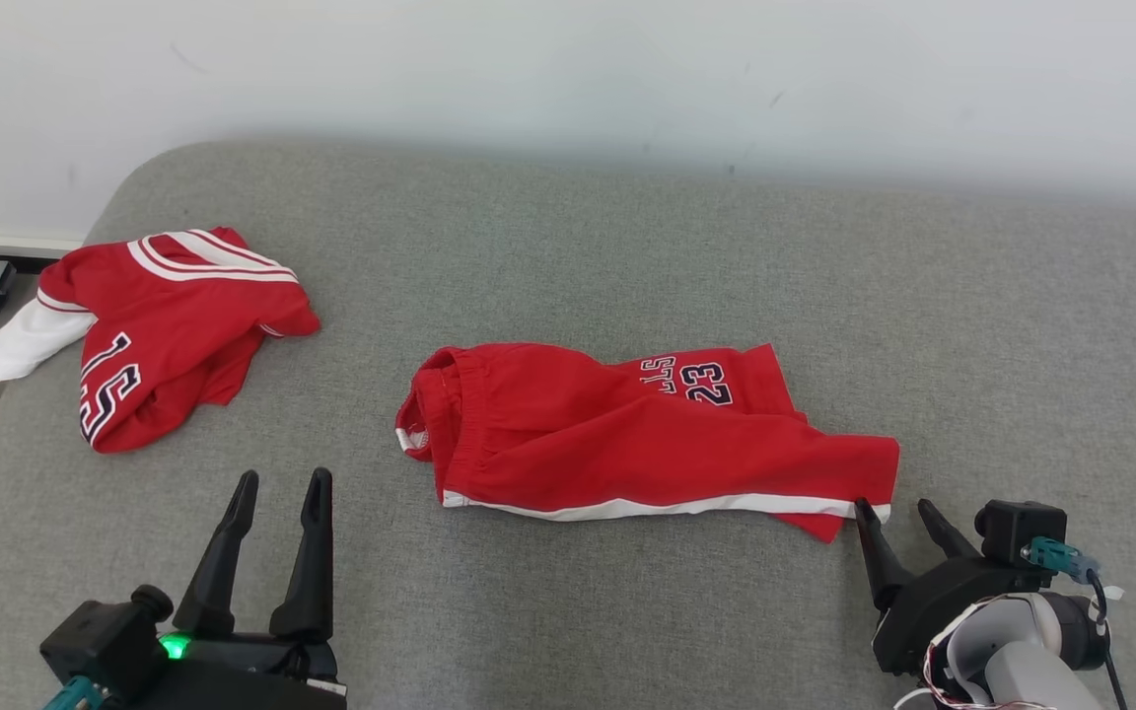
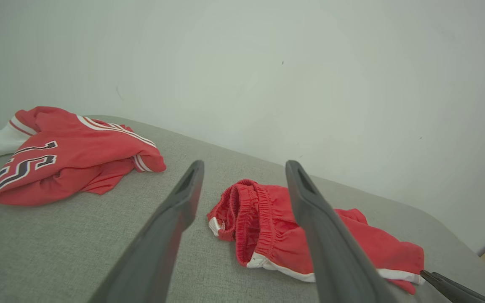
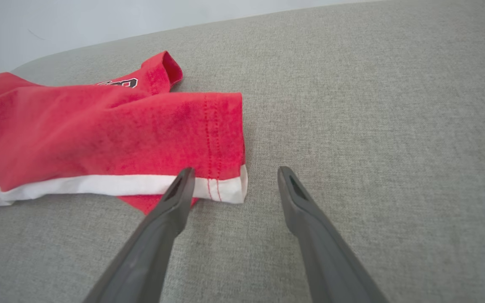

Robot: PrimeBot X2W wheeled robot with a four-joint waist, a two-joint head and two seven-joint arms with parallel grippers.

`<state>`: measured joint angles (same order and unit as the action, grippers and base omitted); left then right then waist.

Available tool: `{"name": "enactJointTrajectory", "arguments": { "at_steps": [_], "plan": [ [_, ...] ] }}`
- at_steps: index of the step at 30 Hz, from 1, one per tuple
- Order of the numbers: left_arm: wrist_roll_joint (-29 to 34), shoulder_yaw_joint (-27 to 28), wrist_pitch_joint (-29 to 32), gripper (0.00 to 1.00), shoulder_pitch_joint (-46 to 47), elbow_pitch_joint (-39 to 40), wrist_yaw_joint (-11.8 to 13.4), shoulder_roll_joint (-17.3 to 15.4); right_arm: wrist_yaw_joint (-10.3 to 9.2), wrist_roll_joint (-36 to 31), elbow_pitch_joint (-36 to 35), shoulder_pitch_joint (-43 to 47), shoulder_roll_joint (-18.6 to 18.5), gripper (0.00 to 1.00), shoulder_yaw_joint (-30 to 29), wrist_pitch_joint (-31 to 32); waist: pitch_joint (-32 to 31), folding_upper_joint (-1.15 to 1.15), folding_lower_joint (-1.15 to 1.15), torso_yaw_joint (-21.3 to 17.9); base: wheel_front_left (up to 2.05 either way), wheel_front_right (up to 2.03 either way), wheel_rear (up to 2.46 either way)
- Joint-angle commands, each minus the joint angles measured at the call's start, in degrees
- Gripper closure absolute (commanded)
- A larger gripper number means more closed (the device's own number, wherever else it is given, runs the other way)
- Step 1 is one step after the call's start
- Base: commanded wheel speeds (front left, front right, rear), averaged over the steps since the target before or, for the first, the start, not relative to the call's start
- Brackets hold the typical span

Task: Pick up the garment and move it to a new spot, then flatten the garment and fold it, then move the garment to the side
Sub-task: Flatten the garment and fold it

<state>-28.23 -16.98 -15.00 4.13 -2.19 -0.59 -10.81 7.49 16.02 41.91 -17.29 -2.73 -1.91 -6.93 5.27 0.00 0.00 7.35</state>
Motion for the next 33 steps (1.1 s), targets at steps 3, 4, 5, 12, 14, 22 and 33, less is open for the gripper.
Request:
{"name": "enactJointTrajectory", "arguments": {
  "at_steps": [3,4,5,12,14,22,33],
  "plan": [
    [0.50,0.24,-0.26,0.00,0.04,-0.59,-0.34,-0.01,0.00,-0.16,1.48,-1.21,-0.31,0.00,0.01,-0.81,0.02,0.00,0.00,0.15,0.00,0.00,0.00],
    [0.50,0.32,-0.26,0.00,0.04,-0.76,-0.36,0.02,0.00,-0.09,2.01,-1.46,-0.31,0.00,0.17,-0.82,0.01,0.00,0.00,0.19,0.00,0.00,0.00],
    [0.41,0.40,-0.26,0.00,0.03,-0.89,-0.45,0.11,0.00,0.01,2.54,-1.68,-0.31,0.00,0.35,-0.94,0.00,0.00,0.00,0.22,0.00,0.00,0.00],
    [0.22,0.53,-0.27,0.00,0.26,-1.61,-0.92,0.37,0.00,1.52,6.30,-3.39,-0.30,0.01,1.71,-1.37,0.20,0.00,0.00,0.54,0.00,0.00,0.00],
    [0.08,0.57,-0.27,0.00,0.23,-1.87,-1.01,0.46,0.00,1.91,7.11,-3.78,-0.32,0.21,2.10,-1.72,0.24,0.00,0.00,0.57,0.00,0.00,0.00],
    [-0.09,0.88,-0.27,0.00,0.55,-2.47,-1.16,0.64,0.00,2.81,10.07,-5.77,-0.32,1.00,3.11,-2.89,0.50,0.00,0.00,0.48,0.00,0.00,0.00],
    [-0.32,1.28,-0.27,0.00,-0.11,-3.19,-1.24,0.68,0.00,6.49,8.14,-4.25,-0.31,1.00,5.54,-4.21,-0.88,0.00,0.00,-0.53,0.00,0.00,0.00]
  ]
}}
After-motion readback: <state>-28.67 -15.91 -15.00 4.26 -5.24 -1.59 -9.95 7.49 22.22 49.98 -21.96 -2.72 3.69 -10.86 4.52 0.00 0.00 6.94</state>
